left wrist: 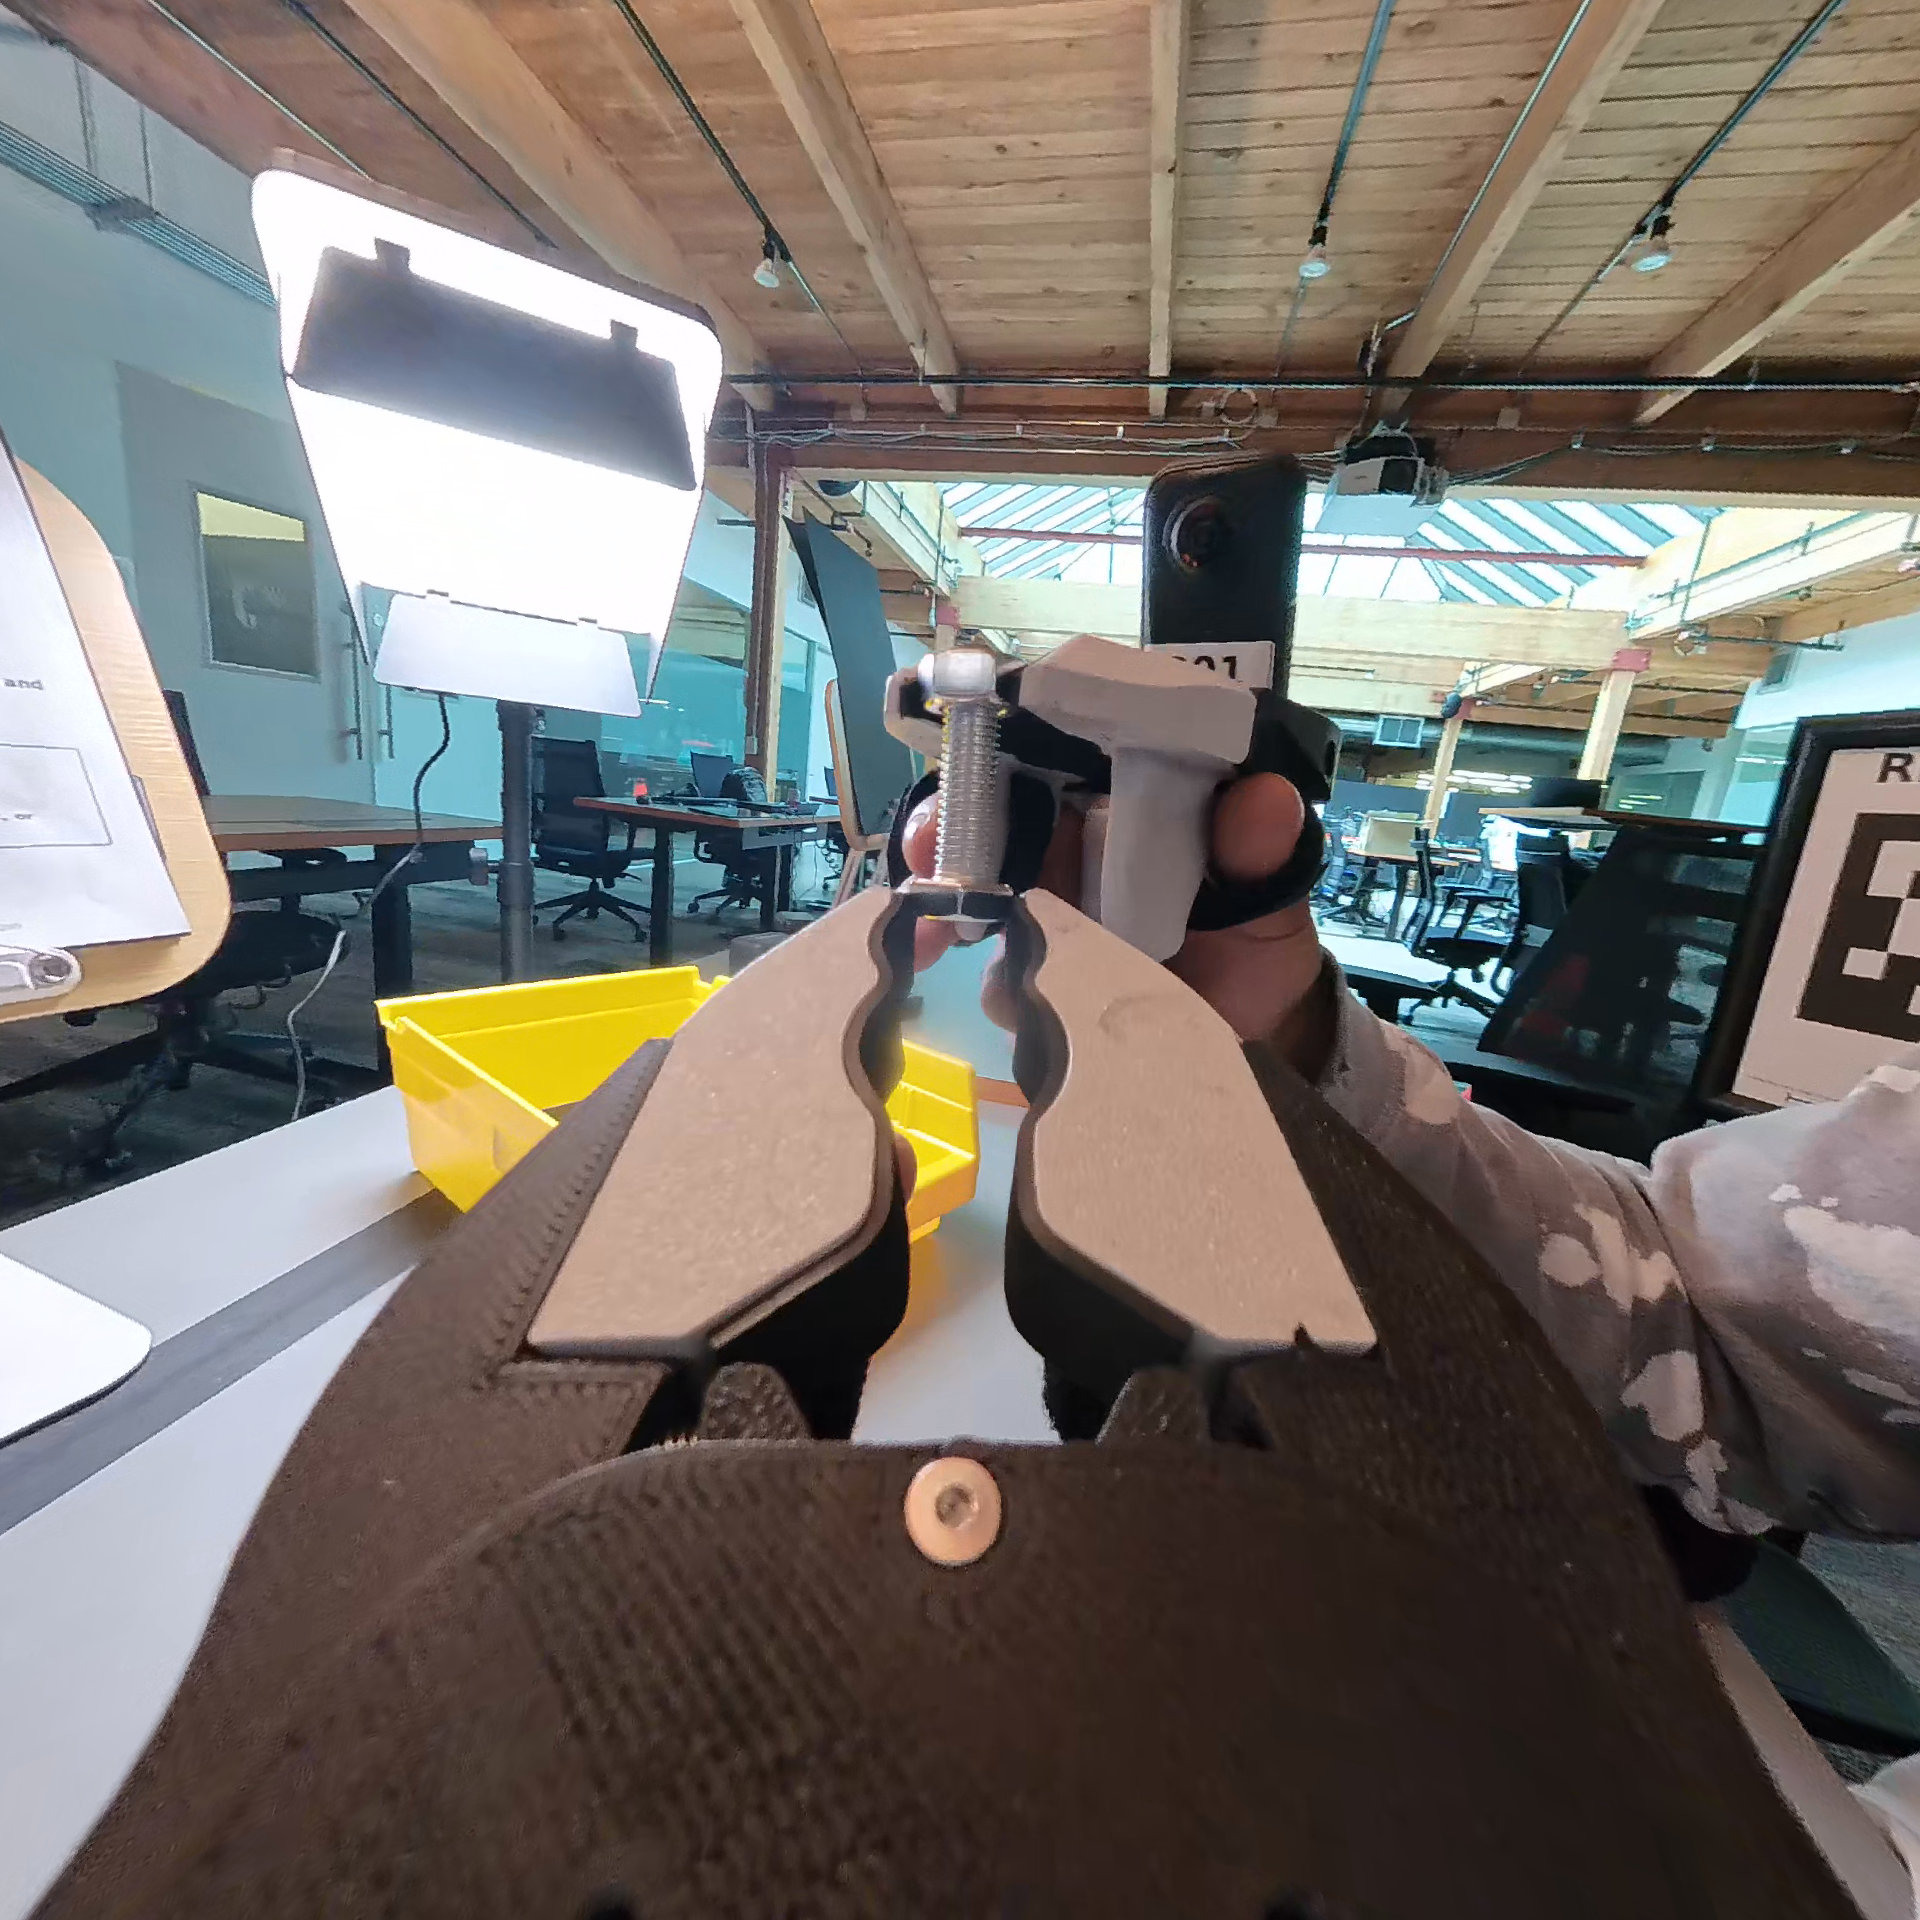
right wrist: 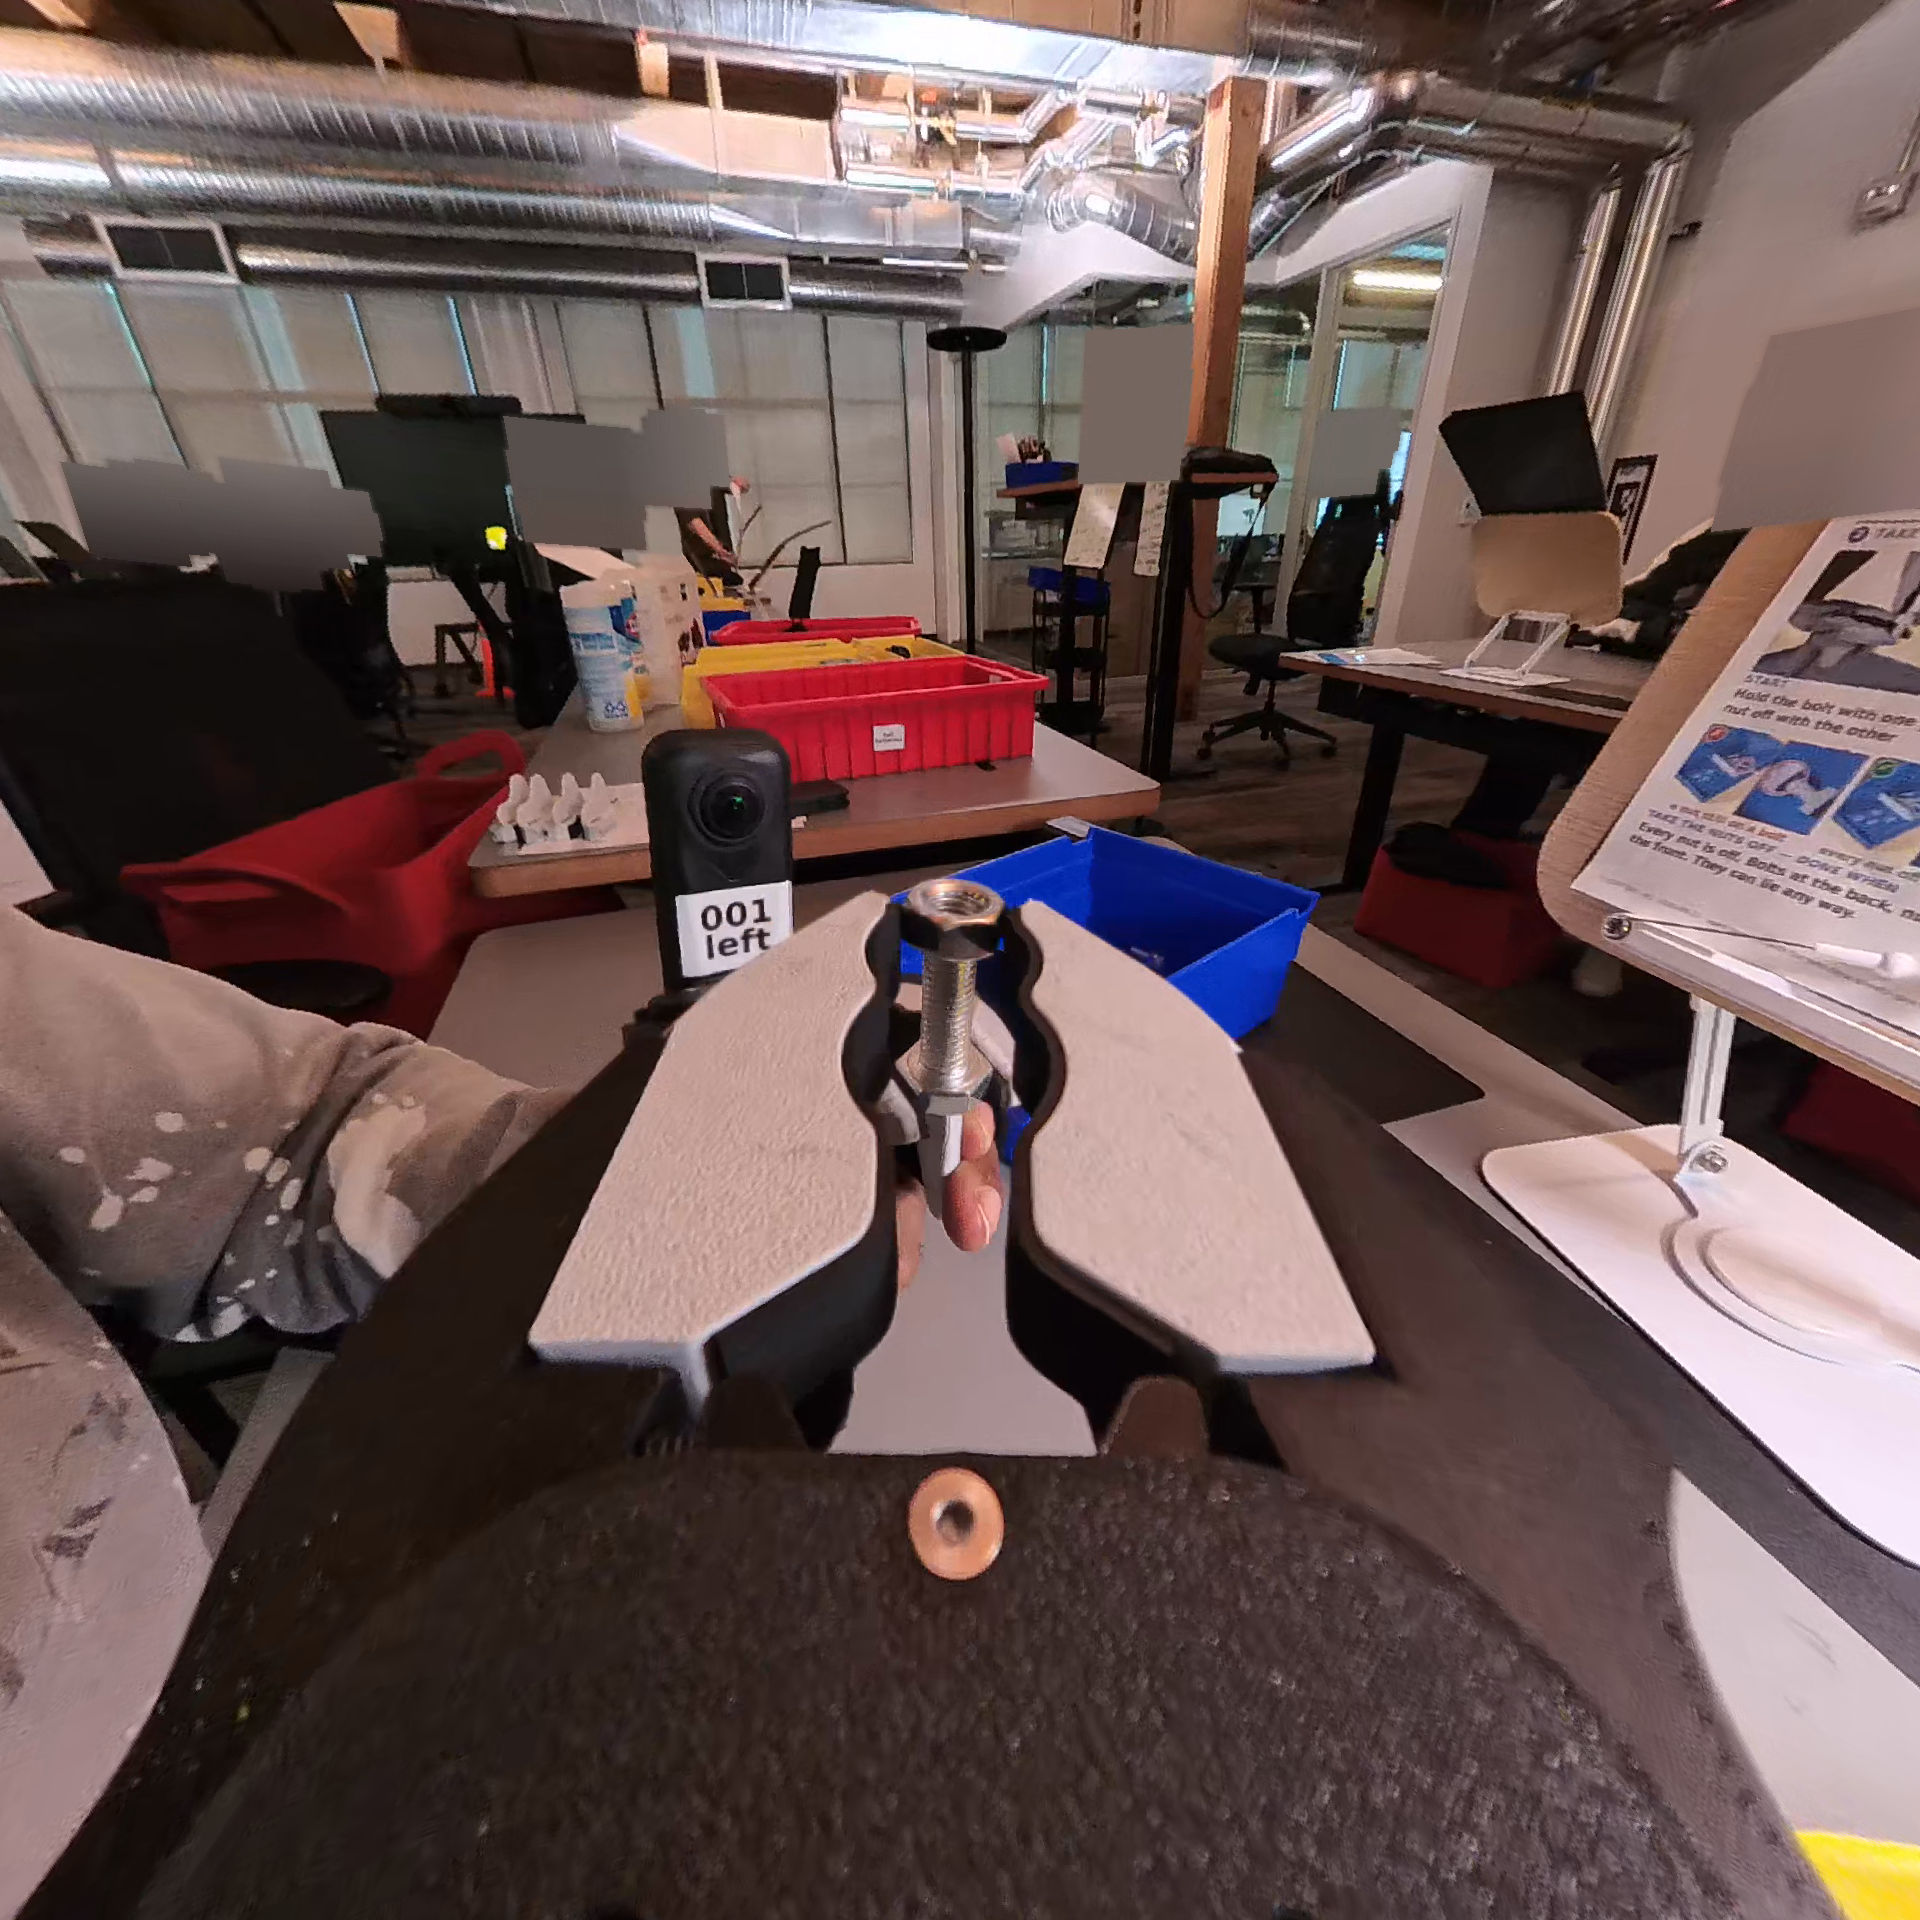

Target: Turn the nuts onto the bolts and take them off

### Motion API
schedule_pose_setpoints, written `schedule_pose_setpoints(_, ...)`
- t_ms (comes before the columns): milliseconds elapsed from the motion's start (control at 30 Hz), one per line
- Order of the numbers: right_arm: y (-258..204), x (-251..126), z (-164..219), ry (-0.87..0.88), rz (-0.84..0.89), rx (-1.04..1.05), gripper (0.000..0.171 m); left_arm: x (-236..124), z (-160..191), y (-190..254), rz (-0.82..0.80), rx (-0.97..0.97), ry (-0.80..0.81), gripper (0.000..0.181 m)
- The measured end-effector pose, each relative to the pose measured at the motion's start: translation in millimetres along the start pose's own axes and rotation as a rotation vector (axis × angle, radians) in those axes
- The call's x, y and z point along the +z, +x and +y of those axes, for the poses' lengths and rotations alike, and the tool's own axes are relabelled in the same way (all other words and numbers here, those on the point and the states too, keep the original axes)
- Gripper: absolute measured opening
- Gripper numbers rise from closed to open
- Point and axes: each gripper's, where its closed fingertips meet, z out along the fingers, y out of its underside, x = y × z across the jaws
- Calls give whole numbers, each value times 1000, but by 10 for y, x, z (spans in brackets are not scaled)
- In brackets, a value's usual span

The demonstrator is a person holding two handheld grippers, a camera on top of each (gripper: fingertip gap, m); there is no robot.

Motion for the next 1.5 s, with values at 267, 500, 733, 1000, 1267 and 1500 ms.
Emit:
schedule_pose_setpoints(267, -165, -254, 30, -49, -194, -149, 18, 45, 113, 298, 285, -183, -81, 18)
schedule_pose_setpoints(500, -509, -421, 54, -7, -485, -82, 18, -14, 158, 651, 542, -290, -93, 18)
schedule_pose_setpoints(733, -734, -515, 135, -20, -685, 12, 18, -106, 265, 906, 726, -358, -181, 18)
schedule_pose_setpoints(1000, -1079, -708, 374, -148, -963, 81, 18, -261, 532, 1301, 960, -431, -340, 18)
schedule_pose_setpoints(1267, -1271, -787, 475, -191, -1086, 65, 18, -372, 608, 1455, 1067, -460, -390, 18)
schedule_pose_setpoints(1500, -1095, -688, 393, -181, -948, 74, 18, -240, 536, 1240, 910, -369, -303, 18)
